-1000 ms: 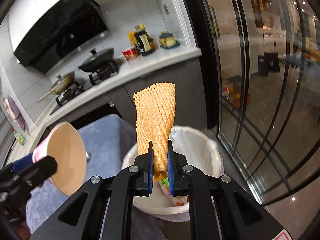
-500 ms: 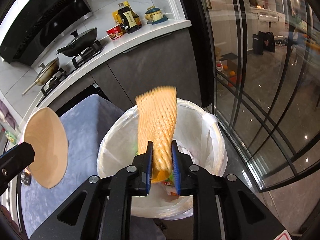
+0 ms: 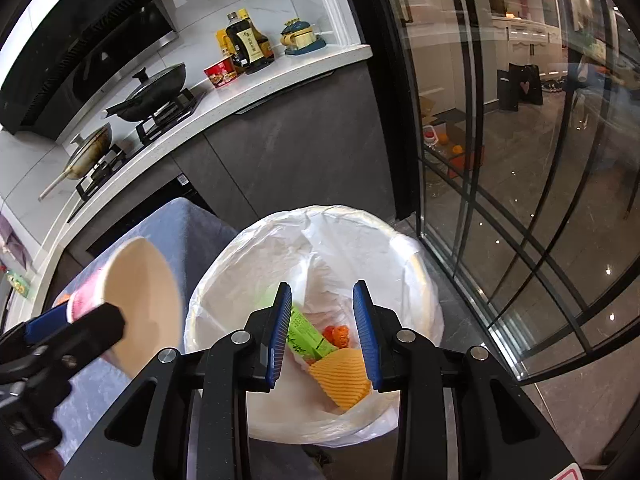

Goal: Collect trash
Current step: 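Carry the cup and foam mesh over the white bin and open both grippers, then move both grippers back from the bin to the table, then grasp the steel wool scrubber with the left gripper while the right gripper grasps the orange plastic bag, then carry the scrubber and orange bag over the bin and open the right gripper, then lower the steel wool scrubber into the bin and open the left gripper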

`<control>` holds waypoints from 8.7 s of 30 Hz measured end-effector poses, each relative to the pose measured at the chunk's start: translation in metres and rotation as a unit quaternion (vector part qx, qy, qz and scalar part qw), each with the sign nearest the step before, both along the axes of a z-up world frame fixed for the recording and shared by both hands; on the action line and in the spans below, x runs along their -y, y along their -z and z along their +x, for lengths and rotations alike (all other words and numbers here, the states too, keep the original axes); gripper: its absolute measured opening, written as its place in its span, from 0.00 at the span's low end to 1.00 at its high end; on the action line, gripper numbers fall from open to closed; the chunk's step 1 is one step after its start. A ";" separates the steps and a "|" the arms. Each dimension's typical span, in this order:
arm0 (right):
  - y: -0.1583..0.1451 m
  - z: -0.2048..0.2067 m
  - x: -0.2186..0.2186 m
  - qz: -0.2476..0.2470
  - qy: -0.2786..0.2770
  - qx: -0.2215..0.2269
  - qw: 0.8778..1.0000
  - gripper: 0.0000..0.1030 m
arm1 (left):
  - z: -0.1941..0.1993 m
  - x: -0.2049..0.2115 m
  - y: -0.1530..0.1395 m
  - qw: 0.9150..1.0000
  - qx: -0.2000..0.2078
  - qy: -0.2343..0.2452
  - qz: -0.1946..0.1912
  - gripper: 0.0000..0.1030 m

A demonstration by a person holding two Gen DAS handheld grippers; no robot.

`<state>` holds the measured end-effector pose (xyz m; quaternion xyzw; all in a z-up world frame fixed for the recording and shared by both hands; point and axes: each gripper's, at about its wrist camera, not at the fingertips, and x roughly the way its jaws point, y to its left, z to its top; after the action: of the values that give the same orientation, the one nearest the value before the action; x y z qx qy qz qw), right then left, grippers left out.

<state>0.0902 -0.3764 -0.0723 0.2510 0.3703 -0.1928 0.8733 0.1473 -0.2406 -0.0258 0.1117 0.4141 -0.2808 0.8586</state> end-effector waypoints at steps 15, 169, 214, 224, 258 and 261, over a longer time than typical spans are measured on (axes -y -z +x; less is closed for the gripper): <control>-0.005 -0.023 0.016 0.003 0.036 0.012 0.999 0.31 | 0.001 0.029 0.005 1.000 0.017 0.023 0.007 0.86; -0.095 0.090 -0.242 0.029 -0.180 0.127 0.975 0.13 | 0.050 -0.344 0.029 0.972 -0.047 -0.223 -0.063 0.41; -0.012 -0.033 -0.009 0.051 0.037 0.057 0.996 0.26 | -0.027 -0.079 -0.032 0.999 0.005 0.004 -0.052 0.41; -0.028 -0.051 0.001 0.040 0.054 0.075 0.995 0.34 | -0.024 -0.032 -0.022 0.999 -0.005 0.035 -0.040 0.42; -0.060 -0.050 -0.020 0.019 0.033 0.099 0.994 0.46 | -0.005 -0.030 -0.032 0.998 0.043 0.005 -0.047 0.73; -0.063 -0.043 -0.034 0.016 0.024 0.099 0.995 0.50 | -0.001 -0.049 -0.036 0.998 0.043 -0.012 -0.052 0.76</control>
<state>0.0474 -0.3427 -0.0092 0.2915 0.2788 -0.1815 0.8969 0.1467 -0.1920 0.0100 0.0738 0.3627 -0.2864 0.8838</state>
